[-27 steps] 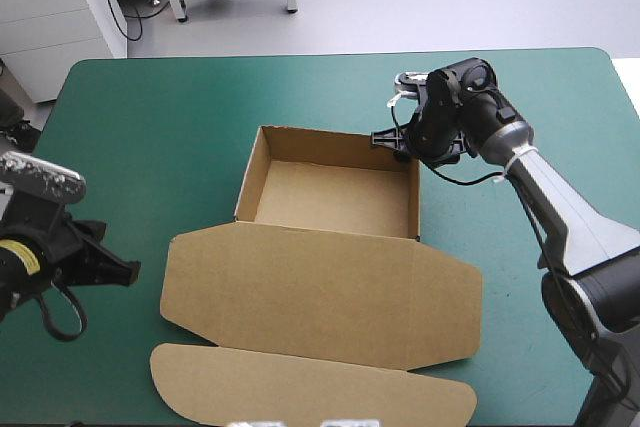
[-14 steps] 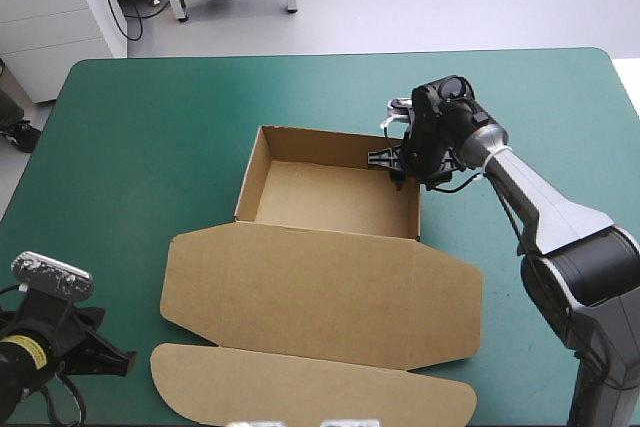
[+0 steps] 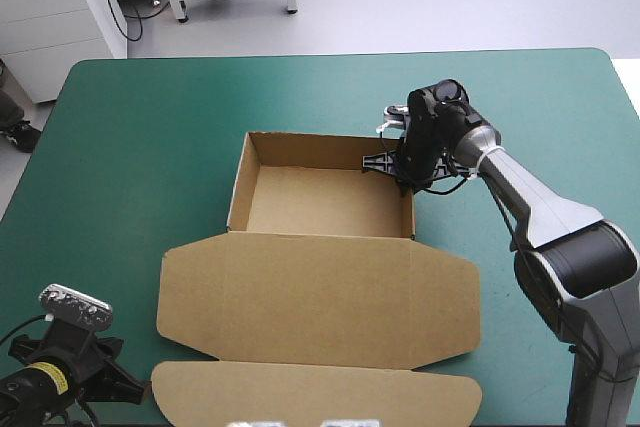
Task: Fold the box
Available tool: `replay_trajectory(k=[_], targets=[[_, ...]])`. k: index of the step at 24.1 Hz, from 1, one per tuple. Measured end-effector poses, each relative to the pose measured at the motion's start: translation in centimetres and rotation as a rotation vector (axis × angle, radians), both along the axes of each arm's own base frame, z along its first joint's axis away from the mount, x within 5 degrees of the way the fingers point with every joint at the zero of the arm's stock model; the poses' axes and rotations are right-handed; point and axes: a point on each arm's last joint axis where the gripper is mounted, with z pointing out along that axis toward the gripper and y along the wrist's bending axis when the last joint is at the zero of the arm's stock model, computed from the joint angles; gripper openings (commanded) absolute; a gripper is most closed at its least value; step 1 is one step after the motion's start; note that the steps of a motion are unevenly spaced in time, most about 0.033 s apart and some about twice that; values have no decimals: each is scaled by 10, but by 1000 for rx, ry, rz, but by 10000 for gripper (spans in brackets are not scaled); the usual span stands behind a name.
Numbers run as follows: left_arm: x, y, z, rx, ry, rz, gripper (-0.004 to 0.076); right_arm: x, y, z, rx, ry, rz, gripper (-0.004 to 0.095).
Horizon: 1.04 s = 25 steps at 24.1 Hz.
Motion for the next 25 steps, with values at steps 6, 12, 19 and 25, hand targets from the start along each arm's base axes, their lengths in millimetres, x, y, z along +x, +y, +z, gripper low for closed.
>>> replay_trajectory(k=[6, 12, 19, 25], targets=[[0, -1, 0, -18, -12, -5, -8, 0, 0, 0, 2, 2, 2, -14], [0, -1, -1, -20, -15, -6, -8, 1, -2, 0, 5, 3, -4, -15], [0, -1, -1, -20, -15, -6, -8, 14, -76, 30, 22, -71, -139, -15], [0, -1, -1, -23, -14, -2, -8, 16, -216, 47, -27, -128, -370, -14]])
